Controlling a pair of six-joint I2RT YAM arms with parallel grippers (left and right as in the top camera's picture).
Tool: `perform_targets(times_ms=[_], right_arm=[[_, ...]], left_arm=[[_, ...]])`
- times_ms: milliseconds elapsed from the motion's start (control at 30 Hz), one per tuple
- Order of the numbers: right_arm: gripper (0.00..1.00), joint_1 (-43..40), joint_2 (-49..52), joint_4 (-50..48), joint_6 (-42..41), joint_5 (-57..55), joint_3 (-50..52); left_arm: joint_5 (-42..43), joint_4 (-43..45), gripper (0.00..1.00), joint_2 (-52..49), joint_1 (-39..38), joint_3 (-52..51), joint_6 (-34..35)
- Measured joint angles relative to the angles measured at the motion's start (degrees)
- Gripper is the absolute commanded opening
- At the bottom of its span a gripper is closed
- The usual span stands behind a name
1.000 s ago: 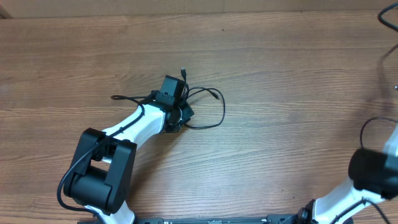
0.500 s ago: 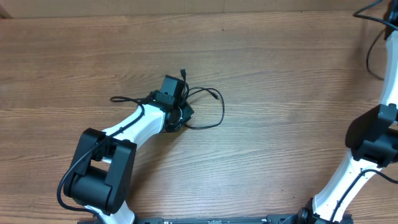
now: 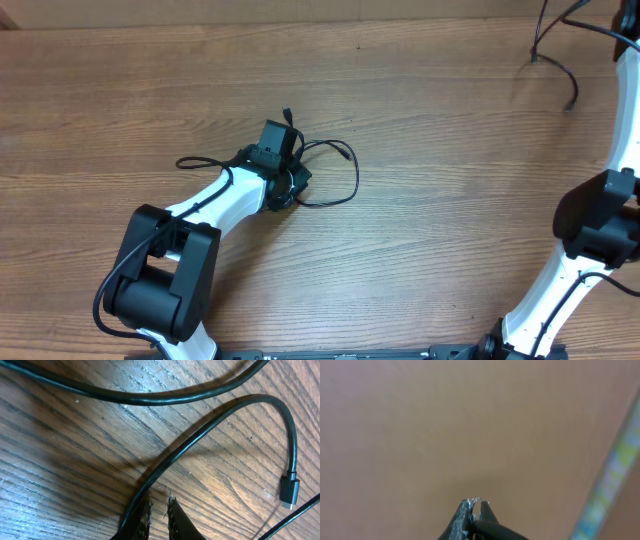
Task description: Untangle cables
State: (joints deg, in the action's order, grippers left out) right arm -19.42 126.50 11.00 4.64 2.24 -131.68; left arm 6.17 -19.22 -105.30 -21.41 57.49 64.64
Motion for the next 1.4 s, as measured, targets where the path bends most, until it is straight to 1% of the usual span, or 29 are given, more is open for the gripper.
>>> perform_targets(times_ms=[200,233,267,300,400,467,500,533,600,667,700,733,833,933,1133,1267,1400], right_arm=[[0.04,-3.4,7.1,13.2,0.0,-1.7,-0.8],[0.06,-3.8,8.9,15.4,0.0,-2.1,-0.8],[0.11,-4.1,10.5,16.9,-0.1,-2.5,-0.8],[0.19,-4.3,12.0,18.5,-0.5,-2.8,-0.7],[0.57,-4.3,15.0,22.7,-0.8,-3.5,0.0],[0.74,-4.1,15.5,24.5,-1.1,-4.0,0.1],[0.88,-4.0,15.5,25.3,-1.1,-4.1,0.1],[0.98,-3.8,15.3,25.7,-1.6,-4.2,0.0],[1.0,-3.4,14.4,27.2,-1.6,-4.4,0.0],[1.0,-3.0,13.4,28.7,-1.8,-4.6,0.0],[1.0,-2.7,12.9,29.2,-2.0,-4.6,0.0],[1.0,-2.4,12.0,29.9,-2.2,-4.7,0.0],[1.0,-1.3,8.3,32.4,-2.6,-4.7,0.0],[1.0,0.5,3.0,36.7,-4.1,-4.8,0.0],[1.0,5.3,-6.1,47.1,-9.1,-1.5,-0.9],[1.0,8.6,-6.7,55.2,-12.4,4.5,-0.9],[1.0,12.2,-5.9,60.9,-14.1,11.3,1.6]], left_arm=[[0.0,0.0,0.14,0.0,0.0,0.0,0.2],[0.0,0.0,0.14,0.0,0.0,0.0,0.4],[0.0,0.0,0.14,0.0,0.0,0.0,0.4],[0.0,0.0,0.15,0.0,0.0,0.0,0.4],[0.1,0.3,0.19,0.0,0.0,0.1,0.8],[0.2,0.5,0.2,-0.1,0.0,0.1,1.0],[0.3,0.5,0.21,-0.1,0.0,0.1,1.0],[0.4,0.6,0.22,-0.1,0.0,0.2,1.0],[0.5,0.6,0.22,-0.1,0.0,0.2,1.1],[0.7,0.6,0.29,-0.1,0.0,0.2,1.0],[0.9,0.7,0.3,-0.1,0.0,0.3,0.8],[1.2,0.7,0.3,-0.1,0.0,0.4,0.7],[2.4,0.7,0.12,-0.3,0.0,0.4,-0.9],[4.6,1.3,0.04,-0.9,0.0,0.4,-4.2],[8.0,-0.9,0.05,-0.8,0.0,0.4,-12.6],[8.2,-5.3,0.04,2.0,0.0,0.4,-17.4],[6.2,-10.4,0.04,8.7,-0.3,0.4,-20.3]])
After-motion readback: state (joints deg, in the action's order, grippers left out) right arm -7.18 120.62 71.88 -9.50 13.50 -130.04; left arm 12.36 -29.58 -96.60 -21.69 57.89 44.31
